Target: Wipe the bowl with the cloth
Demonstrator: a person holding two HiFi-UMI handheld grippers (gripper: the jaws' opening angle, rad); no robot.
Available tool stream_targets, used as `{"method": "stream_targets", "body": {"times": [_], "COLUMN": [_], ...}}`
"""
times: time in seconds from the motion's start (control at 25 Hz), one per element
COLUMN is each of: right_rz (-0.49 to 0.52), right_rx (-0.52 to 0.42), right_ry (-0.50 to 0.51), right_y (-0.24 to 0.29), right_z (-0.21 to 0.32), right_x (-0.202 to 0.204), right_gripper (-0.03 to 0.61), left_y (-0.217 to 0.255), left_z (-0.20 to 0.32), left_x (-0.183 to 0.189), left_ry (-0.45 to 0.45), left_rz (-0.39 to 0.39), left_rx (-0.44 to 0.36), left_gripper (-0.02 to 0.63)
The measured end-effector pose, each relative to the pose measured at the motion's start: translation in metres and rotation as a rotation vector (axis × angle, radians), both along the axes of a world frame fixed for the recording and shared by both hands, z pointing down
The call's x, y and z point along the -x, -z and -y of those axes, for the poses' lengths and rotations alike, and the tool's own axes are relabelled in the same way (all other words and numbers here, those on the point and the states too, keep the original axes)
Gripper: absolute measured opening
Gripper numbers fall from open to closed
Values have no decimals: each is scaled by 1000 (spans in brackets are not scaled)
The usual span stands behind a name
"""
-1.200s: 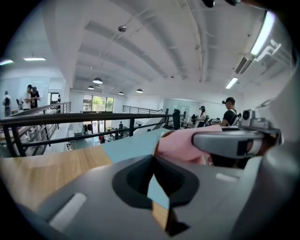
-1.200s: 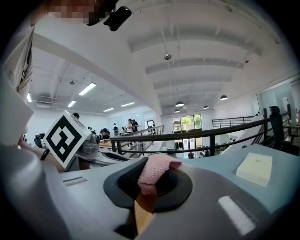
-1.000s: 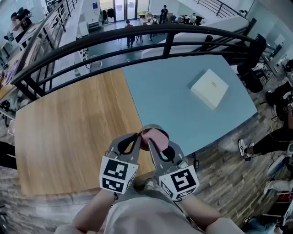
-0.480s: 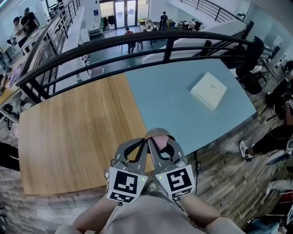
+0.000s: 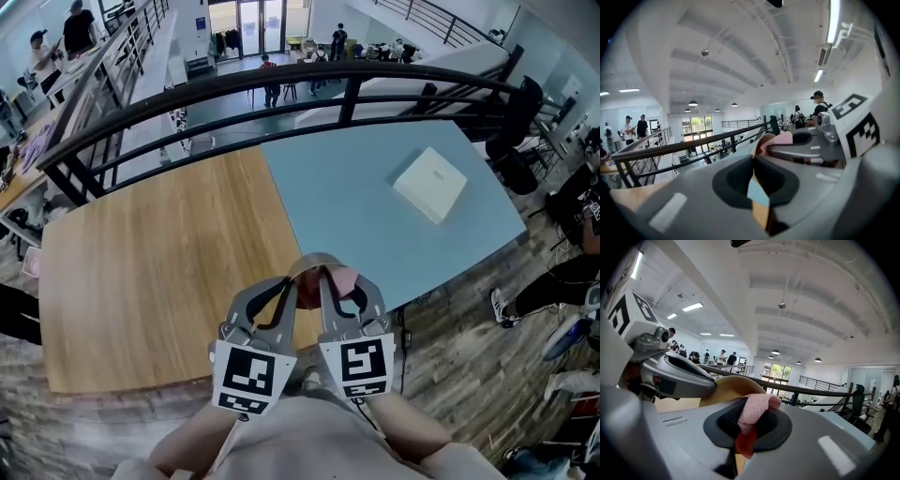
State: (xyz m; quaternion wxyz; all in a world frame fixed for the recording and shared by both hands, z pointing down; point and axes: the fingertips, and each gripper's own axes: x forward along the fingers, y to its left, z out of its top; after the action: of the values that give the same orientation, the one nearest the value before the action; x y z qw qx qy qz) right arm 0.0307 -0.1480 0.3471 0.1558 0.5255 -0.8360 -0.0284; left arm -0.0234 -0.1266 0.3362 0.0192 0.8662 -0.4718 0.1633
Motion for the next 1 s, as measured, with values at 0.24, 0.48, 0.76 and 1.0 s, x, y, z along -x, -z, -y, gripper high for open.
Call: {"method": "stream_targets", "body": {"times": [0.24, 0.48, 0.76, 1.0], "right_rz": [-31, -65, -97, -114], "right_rx": [56, 134, 203, 226], "right_ry": [14, 66, 159, 235], "right_y": [-18, -45, -65, -71], "right_z": [-3, -13, -27, -36], "right_x": [-5, 6, 28, 53], "right_gripper": [21, 25, 23, 20], "left_y": [2, -4, -10, -17], "left_z": [3, 2, 2, 0], "left_x": [12, 20, 24, 23], "left_ry": [42, 61, 74, 66], "left_rz": [-27, -11, 14, 17], "left_rx": [7, 13, 10, 28], "left_gripper": [9, 11, 11, 12]}}
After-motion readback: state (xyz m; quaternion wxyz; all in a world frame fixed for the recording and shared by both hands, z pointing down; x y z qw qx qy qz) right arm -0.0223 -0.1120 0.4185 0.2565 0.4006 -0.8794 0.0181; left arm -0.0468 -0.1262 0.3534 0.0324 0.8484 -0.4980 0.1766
